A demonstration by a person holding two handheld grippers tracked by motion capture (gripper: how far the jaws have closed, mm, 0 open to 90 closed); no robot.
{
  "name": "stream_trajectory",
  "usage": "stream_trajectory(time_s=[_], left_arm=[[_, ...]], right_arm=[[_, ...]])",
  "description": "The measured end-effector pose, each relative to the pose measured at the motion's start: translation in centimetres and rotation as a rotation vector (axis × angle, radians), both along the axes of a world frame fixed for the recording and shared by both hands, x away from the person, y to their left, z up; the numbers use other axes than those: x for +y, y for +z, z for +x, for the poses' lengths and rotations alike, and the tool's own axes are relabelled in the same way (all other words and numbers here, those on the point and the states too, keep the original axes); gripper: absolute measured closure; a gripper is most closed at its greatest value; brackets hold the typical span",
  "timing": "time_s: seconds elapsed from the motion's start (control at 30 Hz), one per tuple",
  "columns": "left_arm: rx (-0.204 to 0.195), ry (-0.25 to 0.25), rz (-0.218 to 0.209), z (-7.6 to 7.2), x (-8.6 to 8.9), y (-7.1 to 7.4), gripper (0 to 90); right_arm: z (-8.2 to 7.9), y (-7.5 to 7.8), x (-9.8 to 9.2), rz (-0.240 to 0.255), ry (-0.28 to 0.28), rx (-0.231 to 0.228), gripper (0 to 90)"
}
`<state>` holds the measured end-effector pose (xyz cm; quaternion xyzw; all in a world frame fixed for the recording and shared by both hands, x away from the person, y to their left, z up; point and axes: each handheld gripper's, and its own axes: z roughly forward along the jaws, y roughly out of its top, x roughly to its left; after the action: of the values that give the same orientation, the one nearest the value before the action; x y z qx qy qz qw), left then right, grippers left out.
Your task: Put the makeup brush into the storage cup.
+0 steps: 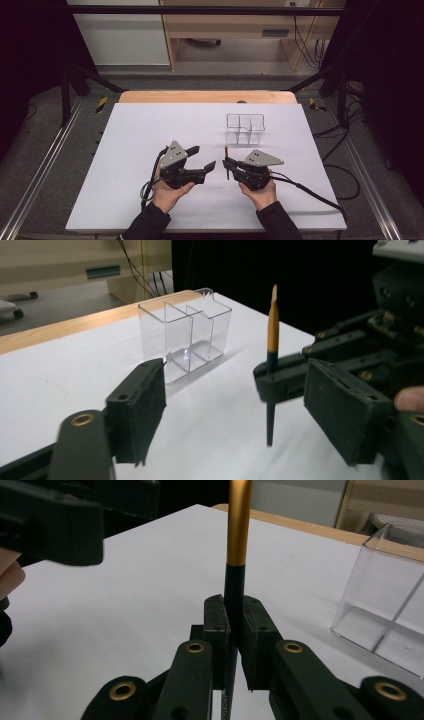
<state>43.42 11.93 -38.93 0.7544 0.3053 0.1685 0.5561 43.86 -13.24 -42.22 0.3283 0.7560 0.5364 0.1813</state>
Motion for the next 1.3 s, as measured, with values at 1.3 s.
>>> stream_trajectory(time_s=[1.3], left_arm=[[0.082, 0.130, 0.083, -0.2, 7.2, -3.3, 6.7]], right_arm=[[4.0, 5.6, -2.1, 0.082, -0.139, -0.085, 82.9]])
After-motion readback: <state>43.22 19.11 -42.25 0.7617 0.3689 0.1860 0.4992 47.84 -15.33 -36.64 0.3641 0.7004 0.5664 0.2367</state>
